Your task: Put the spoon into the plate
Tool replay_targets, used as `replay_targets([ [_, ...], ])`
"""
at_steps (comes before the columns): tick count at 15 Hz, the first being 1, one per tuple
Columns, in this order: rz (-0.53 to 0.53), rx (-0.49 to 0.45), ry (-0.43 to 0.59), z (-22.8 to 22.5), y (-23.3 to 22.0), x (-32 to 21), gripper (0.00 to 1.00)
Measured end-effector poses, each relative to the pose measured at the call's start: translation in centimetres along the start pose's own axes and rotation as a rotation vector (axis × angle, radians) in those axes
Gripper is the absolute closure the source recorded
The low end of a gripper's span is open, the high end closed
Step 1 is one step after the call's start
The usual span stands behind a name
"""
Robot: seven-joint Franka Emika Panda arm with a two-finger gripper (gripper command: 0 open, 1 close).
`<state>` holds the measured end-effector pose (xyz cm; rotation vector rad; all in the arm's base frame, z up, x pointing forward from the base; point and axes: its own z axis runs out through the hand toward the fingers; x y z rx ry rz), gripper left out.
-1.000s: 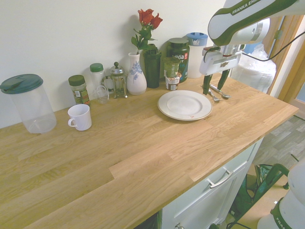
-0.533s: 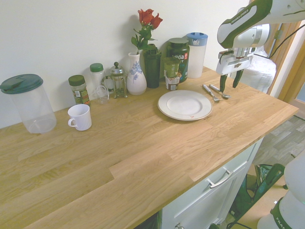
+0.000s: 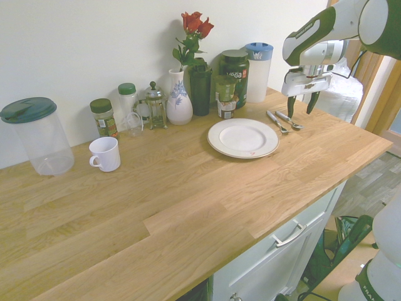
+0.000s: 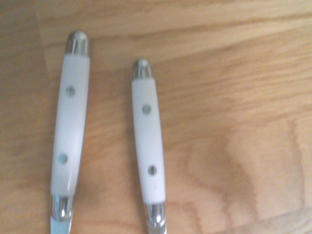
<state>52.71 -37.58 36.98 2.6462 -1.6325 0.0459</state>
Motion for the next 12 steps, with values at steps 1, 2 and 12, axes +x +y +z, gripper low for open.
replay_targets([
  [1,0.006,-0.002,0.001,0.3,-0.7,0.3,1.00],
  [2,0.008,-0.004,-0.001,0.7,-1.4,0.4,1.00],
  [12,0.022,-0.002,-0.020,2.3,-3.4,1.5,1.00],
])
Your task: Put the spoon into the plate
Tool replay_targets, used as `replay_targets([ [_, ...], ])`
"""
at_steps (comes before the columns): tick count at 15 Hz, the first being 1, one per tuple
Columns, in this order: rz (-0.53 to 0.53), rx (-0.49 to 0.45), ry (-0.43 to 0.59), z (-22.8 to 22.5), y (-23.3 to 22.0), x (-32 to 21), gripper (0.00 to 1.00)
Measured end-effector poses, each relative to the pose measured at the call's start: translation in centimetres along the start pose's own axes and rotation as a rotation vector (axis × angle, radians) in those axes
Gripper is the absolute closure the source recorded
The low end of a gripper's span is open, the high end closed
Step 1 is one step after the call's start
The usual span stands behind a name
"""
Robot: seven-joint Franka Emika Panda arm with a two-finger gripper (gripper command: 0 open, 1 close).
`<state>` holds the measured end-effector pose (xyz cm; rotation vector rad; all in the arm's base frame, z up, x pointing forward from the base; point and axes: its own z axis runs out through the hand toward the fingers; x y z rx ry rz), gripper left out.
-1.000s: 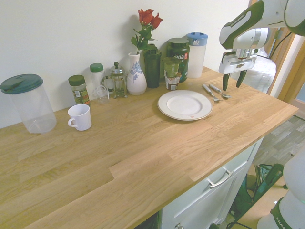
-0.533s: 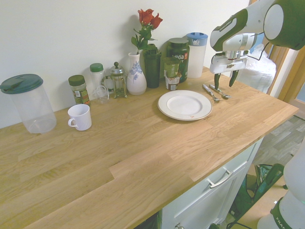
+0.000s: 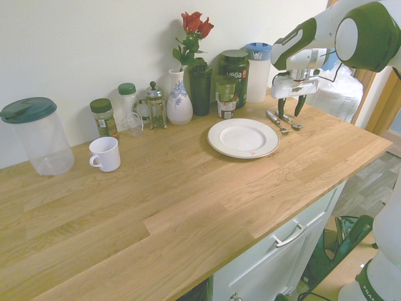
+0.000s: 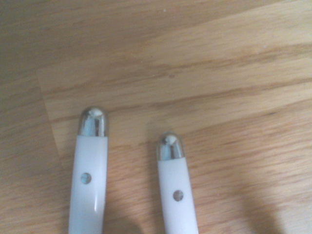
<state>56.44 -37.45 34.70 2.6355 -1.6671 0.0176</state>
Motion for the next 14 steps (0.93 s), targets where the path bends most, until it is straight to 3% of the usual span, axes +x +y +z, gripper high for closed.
replay_targets([
  [14,0.008,0.000,-0.004,0.37,0.45,0.32,1.00],
])
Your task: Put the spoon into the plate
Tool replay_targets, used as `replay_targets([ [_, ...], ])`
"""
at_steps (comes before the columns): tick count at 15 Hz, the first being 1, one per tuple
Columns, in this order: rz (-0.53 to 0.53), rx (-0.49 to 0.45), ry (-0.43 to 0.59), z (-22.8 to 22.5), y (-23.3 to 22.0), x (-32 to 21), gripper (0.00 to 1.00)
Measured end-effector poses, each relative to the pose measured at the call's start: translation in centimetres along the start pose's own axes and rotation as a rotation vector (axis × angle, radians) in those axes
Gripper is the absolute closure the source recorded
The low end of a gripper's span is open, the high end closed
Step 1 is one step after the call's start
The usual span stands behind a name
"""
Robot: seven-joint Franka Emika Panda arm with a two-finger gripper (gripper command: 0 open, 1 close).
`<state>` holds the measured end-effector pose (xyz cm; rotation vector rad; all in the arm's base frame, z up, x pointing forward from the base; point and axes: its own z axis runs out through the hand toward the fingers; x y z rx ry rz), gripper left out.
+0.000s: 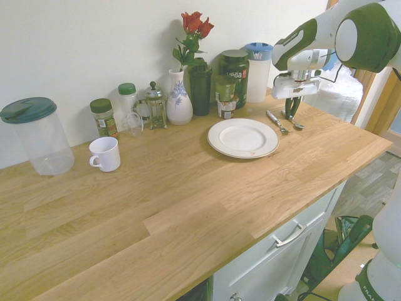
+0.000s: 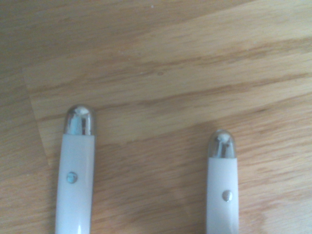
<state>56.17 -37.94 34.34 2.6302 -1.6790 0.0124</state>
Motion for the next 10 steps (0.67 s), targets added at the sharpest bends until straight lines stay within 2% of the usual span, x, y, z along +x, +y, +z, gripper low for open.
replay_targets([
  [6,0.008,0.012,0.007,-1.0,0.3,0.2,1.00],
  [10,0.004,0.059,0.028,-6.7,0.8,-0.6,1.00],
])
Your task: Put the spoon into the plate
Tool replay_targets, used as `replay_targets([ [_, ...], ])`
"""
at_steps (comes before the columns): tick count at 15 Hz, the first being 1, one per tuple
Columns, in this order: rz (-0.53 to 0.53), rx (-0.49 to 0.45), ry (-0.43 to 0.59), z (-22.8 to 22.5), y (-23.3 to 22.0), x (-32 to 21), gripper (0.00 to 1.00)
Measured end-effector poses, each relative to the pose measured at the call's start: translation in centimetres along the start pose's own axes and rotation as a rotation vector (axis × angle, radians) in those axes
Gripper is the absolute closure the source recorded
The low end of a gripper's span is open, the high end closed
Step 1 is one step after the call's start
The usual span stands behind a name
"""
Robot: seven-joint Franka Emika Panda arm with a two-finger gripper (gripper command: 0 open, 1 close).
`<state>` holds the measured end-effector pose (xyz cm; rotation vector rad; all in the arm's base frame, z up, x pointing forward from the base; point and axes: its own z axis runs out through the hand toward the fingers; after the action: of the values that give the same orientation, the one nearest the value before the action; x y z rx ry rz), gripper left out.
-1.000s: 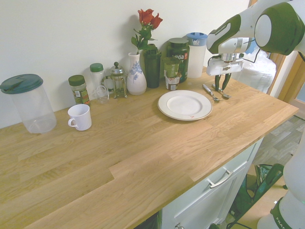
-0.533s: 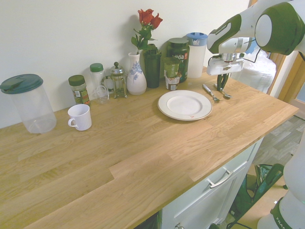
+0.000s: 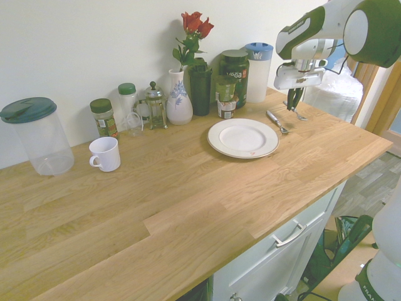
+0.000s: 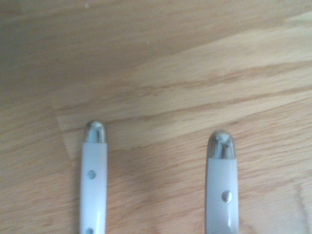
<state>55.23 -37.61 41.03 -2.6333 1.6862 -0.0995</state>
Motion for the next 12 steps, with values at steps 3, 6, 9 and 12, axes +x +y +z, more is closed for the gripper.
replay_targets([
  [3,-0.040,0.040,-0.001,-5.4,-1.3,-2.4,1.00],
  [6,-0.145,0.073,-0.006,-8.0,-5.8,-7.8,1.00],
  [9,-0.245,0.071,-0.015,-7.6,-10.4,-15.5,1.00],
  [12,-0.310,0.047,-0.010,-5.0,-12.9,-21.6,1.00],
])
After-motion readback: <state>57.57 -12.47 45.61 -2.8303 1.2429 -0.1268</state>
